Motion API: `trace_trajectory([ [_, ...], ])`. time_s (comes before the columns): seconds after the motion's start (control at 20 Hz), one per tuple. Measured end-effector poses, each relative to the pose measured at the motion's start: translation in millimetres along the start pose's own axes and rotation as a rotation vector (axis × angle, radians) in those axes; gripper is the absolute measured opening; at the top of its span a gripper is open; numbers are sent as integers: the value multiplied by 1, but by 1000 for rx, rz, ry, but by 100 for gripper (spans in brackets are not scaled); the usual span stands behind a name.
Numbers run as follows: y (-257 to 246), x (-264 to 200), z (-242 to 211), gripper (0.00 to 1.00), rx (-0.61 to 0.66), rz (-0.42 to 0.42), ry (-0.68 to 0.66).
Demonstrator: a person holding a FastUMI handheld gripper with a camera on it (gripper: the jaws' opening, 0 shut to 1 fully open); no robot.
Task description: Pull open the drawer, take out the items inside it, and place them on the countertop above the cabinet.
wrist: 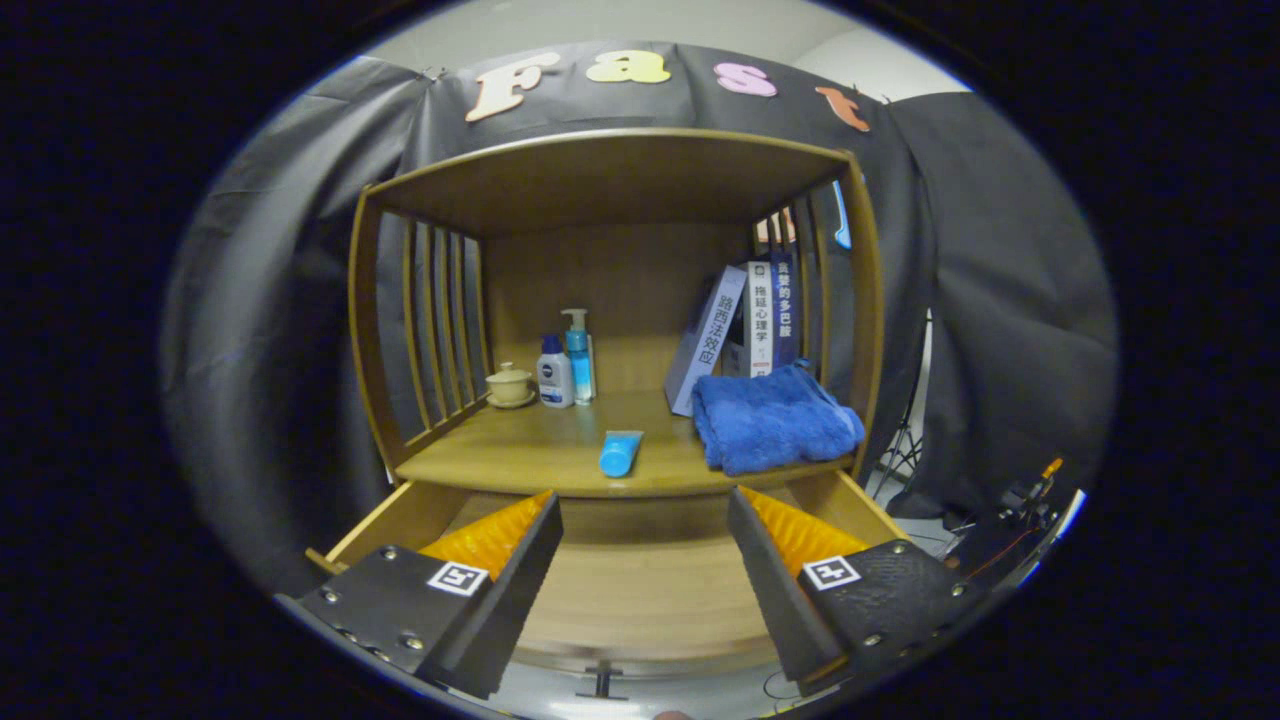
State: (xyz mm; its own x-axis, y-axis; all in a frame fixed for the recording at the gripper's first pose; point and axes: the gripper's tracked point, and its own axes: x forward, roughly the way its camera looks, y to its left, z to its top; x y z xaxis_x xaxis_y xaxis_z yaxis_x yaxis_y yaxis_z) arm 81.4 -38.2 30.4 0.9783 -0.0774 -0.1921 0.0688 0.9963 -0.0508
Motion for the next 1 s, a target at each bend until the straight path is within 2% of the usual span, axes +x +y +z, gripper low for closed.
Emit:
trace_trajectory([
  [0.15, -4, -49, -23, 99, -57, -22, -38],
  [0.3, 11, -93, -54, 99, -49, 1, -67],
  [0.5, 26, -126, -92, 99, -19, 28, -59],
  [0.65, 29, -133, -120, 99, 13, 38, -35],
  [0.8, 19, -125, -148, 99, 15, 9, 5],
  [1.0, 8, -106, -164, 99, 35, -18, 18],
])
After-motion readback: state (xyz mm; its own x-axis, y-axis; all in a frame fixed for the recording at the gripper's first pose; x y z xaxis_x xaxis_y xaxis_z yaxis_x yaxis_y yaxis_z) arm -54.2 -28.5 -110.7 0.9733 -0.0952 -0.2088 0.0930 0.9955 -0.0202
